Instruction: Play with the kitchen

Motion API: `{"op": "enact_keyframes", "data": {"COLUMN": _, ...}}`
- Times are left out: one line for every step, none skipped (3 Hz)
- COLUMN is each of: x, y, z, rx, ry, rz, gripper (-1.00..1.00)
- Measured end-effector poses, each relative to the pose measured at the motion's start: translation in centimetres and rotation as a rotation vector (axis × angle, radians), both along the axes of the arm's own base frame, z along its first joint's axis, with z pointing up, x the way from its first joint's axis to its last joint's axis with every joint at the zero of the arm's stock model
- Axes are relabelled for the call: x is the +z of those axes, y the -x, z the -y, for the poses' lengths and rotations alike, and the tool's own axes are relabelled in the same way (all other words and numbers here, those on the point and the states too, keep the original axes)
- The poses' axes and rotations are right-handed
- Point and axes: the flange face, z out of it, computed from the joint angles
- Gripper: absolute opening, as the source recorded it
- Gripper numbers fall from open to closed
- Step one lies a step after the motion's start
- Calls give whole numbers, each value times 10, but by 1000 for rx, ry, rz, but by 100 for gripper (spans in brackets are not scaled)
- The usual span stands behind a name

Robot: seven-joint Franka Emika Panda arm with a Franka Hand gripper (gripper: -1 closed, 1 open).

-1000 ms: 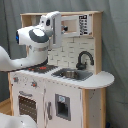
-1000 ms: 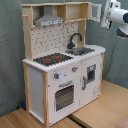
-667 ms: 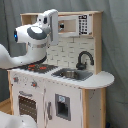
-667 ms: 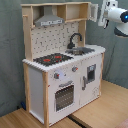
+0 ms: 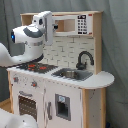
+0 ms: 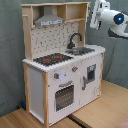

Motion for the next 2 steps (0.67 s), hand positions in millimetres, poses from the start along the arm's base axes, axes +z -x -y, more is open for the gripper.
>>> {"op": "enact_keyframes", "data": {"x": 1, "y": -19, "z": -14, "rx": 13, "ry": -6, "rz": 4, "gripper": -100}}
{"op": "enact_keyframes", "data": {"x": 4, "y": -36, "z": -23, "rx": 20, "ry": -11, "rz": 10, "gripper": -100}}
